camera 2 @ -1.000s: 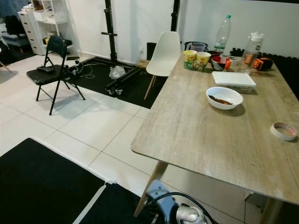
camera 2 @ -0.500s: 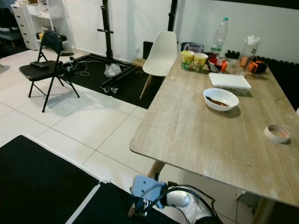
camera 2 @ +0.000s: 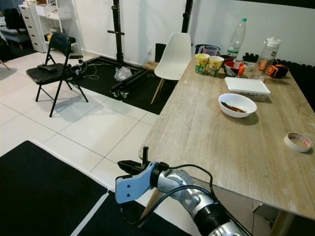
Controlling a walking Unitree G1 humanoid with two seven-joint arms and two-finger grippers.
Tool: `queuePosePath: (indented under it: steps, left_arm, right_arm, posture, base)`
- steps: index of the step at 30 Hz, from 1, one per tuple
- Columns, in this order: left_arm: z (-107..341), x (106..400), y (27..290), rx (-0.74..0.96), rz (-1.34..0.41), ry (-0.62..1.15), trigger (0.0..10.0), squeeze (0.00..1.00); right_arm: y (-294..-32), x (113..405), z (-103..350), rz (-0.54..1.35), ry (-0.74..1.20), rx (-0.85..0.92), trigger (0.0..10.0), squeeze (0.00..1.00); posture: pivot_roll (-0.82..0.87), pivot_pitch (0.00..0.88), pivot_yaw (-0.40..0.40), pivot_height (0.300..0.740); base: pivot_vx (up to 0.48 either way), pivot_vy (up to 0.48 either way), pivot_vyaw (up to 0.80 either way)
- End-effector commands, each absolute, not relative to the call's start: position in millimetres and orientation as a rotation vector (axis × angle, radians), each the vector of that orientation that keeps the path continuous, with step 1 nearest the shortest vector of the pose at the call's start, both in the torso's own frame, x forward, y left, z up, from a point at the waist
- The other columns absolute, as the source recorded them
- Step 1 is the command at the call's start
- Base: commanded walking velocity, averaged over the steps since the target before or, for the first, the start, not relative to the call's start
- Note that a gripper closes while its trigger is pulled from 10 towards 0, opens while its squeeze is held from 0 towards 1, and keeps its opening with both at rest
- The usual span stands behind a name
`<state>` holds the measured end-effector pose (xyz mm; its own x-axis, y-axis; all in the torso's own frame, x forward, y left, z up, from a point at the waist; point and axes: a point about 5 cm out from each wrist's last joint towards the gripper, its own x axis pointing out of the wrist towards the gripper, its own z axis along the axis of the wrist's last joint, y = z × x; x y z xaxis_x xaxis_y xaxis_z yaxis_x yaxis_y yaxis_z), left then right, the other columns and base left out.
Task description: Restocking fridge
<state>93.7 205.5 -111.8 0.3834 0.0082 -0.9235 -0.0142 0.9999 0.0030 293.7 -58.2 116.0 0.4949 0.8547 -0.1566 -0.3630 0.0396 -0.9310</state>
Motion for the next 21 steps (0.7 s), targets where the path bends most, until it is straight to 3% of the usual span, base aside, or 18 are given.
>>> queuePosePath:
  steps: [1,21]
  left_arm:
    - [-115.0,82.6,202.6,-0.018,-0.001,1.225,10.0,0.00]
    - [-116.7,80.1,193.8,-0.030,-0.010,1.227,10.0,0.00]
  right_arm:
    - [-57.6,289.4,113.6,0.980,-0.566,-1.223,10.0,0.00]
    - [-75.6,293.0,79.4,0.951,-0.426,-1.095,10.0,0.00]
  posture:
    - [-0.13,0.000,-0.016,0.740]
    - [-0.11,0.000,-0.037,0.740]
  base:
    - [0.000,0.000,0.00]
    - [0.000,0.000,0.00]
